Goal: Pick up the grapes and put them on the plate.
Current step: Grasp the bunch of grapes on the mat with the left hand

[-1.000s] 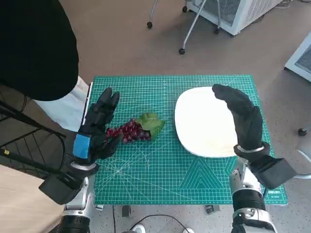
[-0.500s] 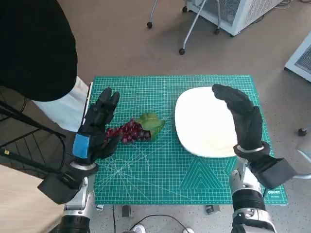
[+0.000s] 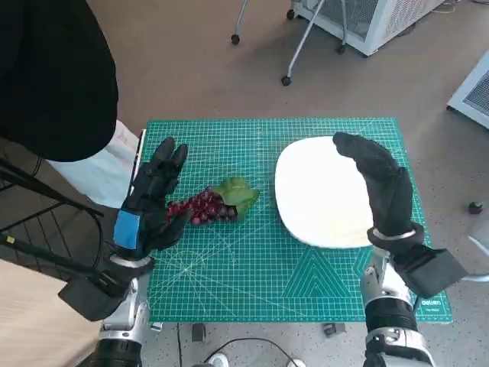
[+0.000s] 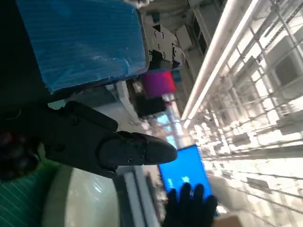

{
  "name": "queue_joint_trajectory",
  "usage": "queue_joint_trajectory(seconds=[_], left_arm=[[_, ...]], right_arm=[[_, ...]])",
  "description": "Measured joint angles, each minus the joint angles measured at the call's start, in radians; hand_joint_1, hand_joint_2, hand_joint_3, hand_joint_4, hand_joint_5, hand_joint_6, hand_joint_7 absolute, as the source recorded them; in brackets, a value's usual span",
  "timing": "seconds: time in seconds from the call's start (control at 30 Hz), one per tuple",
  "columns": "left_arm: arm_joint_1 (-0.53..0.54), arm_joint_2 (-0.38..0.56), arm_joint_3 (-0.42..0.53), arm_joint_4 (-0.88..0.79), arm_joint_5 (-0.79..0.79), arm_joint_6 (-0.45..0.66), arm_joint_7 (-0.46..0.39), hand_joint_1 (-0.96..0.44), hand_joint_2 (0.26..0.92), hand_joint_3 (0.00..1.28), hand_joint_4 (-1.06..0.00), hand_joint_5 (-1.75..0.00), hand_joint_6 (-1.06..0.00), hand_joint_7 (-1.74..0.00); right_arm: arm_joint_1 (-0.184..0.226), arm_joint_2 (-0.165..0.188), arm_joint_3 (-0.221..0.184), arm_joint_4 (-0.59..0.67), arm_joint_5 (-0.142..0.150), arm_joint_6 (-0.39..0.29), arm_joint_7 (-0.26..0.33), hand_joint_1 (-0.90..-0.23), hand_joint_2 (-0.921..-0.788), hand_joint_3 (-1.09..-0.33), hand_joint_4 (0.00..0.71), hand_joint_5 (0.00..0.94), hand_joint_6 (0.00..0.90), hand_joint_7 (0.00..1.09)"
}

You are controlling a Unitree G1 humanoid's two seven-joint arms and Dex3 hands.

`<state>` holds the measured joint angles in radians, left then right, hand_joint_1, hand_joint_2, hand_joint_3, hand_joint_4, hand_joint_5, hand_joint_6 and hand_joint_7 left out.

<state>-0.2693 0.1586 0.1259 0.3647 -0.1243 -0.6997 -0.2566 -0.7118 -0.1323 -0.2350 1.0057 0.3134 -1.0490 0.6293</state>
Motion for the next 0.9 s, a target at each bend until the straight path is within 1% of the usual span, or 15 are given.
queue_joint_trajectory(seconds=[0.1, 0.17, 0.27, 0.37, 0.5, 0.67, 0.77, 0.9], left_arm=[[0.000, 0.018, 0.005, -0.008, 0.124, 0.016, 0.080, -0.69, 0.921, 0.27, -0.25, 0.00, -0.25, -0.07], [0.002, 0.032, 0.006, -0.025, 0.211, 0.044, 0.129, -0.71, 0.921, 0.24, -0.22, 0.00, -0.24, -0.06], [0.005, 0.052, 0.005, -0.064, 0.334, 0.107, 0.184, -0.74, 0.919, 0.14, -0.16, 0.00, -0.22, -0.05], [0.012, 0.072, -0.001, -0.126, 0.457, 0.197, 0.214, -0.75, 0.908, 0.06, -0.12, 0.00, -0.20, -0.03], [0.027, 0.093, -0.023, -0.233, 0.627, 0.352, 0.220, -0.74, 0.874, 0.02, -0.08, 0.00, -0.20, -0.02], [0.042, 0.104, -0.080, -0.354, 0.797, 0.562, 0.188, -0.71, 0.824, 0.00, -0.07, 0.00, -0.20, -0.02], [0.046, 0.104, -0.122, -0.402, 0.868, 0.678, 0.158, -0.69, 0.809, 0.00, -0.07, 0.00, -0.21, -0.02], [0.046, 0.101, -0.174, -0.429, 0.919, 0.795, 0.125, -0.69, 0.803, 0.00, -0.07, 0.00, -0.21, -0.01]], right_arm=[[0.000, 0.000, 0.000, 0.000, 0.000, 0.000, 0.000, -0.587, -0.921, -0.697, 0.221, 0.002, 0.036, 0.31], [0.000, 0.000, -0.001, -0.001, 0.000, -0.001, 0.000, -0.587, -0.921, -0.698, 0.221, 0.001, 0.035, 0.31], [0.000, 0.000, -0.001, -0.003, -0.001, -0.001, 0.000, -0.587, -0.921, -0.699, 0.219, 0.001, 0.033, 0.31], [0.000, 0.000, -0.001, -0.003, -0.002, -0.001, 0.000, -0.589, -0.921, -0.701, 0.218, 0.000, 0.032, 0.31], [0.000, 0.000, -0.001, -0.003, -0.002, -0.002, 0.000, -0.593, -0.921, -0.705, 0.217, 0.000, 0.031, 0.31], [0.000, 0.000, 0.000, -0.003, -0.003, -0.002, 0.000, -0.600, -0.921, -0.707, 0.216, 0.000, 0.031, 0.31], [0.000, 0.000, 0.000, -0.003, -0.004, -0.002, -0.001, -0.604, -0.921, -0.707, 0.215, 0.000, 0.030, 0.31], [0.000, 0.001, 0.000, -0.003, -0.004, -0.001, -0.001, -0.605, -0.921, -0.707, 0.215, 0.000, 0.030, 0.31]])
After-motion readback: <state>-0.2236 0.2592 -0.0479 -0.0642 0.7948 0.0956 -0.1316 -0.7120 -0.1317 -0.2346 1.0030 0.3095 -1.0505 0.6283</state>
